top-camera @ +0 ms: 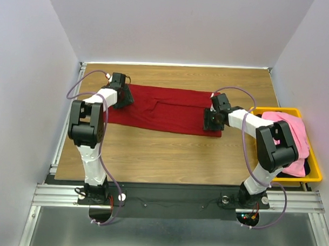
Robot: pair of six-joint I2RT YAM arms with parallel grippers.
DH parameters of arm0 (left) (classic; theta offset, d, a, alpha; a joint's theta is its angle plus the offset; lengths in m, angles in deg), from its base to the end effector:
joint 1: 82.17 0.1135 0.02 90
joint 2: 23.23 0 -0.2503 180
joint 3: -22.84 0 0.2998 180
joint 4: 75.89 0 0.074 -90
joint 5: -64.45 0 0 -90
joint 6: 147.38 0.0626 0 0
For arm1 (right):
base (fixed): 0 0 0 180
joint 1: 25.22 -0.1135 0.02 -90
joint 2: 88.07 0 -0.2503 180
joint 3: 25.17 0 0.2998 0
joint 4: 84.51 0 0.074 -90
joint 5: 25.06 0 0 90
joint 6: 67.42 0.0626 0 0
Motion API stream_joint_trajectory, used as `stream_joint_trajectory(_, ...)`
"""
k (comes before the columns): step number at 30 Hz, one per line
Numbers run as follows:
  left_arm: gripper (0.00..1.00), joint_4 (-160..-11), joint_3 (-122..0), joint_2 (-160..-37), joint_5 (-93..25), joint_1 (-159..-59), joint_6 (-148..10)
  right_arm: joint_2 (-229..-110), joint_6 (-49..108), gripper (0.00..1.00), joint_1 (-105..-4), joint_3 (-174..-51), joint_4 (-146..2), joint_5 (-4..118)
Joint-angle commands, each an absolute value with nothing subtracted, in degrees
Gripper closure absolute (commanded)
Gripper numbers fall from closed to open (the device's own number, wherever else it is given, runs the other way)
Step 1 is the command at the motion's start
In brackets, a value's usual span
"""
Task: Fold and stack the t-shirts
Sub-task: Fold the tshirt
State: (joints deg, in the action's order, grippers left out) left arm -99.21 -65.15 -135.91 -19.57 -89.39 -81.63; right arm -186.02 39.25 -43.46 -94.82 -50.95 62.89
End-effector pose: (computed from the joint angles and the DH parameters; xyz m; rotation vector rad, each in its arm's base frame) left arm 0.4771 -0.0539 0.1179 -0.4040 2.3726 -0.1294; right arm 0.3630 0.1220 0.0988 -0.0486 2.6725 0.2466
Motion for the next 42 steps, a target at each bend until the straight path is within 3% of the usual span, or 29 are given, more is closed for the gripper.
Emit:
stream_joint_trajectory(1, 0.29, -104.56, -75.84, -144.06, -16.67, -86.92, -74.71, -190.72, 40.86, 0.43, -51.65, -93.66, -35.81, 57.39)
stream_joint_trajectory(6, 0.27, -109.31, -92.03, -153.38, -15.27, -85.16, -69.86, -192.04, 46.04, 0.43, -62.47, -97.08, -33.16, 52.73)
stream_joint_trajectory(13, 0.25, -114.77, -117.51, -166.92, -12.11, -84.89, -61.61, -200.38, 49.83, 0.42, -77.67, -113.05, -31.84, 44.57)
stream_joint_trajectory(17, 0.25, -113.37, -121.93, -169.56, -10.96, -84.28, -58.87, -204.69, 49.57, 0.42, -81.64, -119.75, -31.66, 42.09)
stream_joint_trajectory(21, 0.23, -113.45, -120.37, -166.77, -14.90, -83.84, -60.54, -202.69, 48.86, 0.42, -81.91, -122.58, -31.31, 47.43)
stream_joint_trajectory(25, 0.21, -109.86, -109.92, -154.47, -18.16, -83.92, -63.96, -199.08, 45.70, 0.41, -79.55, -125.04, -28.24, 52.63)
stream_joint_trajectory(33, 0.20, -109.06, -92.95, -137.33, -15.70, -83.92, -69.94, -191.87, 38.59, 0.42, -66.19, -121.00, -27.88, 57.03)
stream_joint_trajectory(42, 0.25, -108.09, -87.75, -138.36, -9.90, -83.84, -70.47, -197.22, 35.15, 0.57, -60.29, -121.44, -29.64, 60.63)
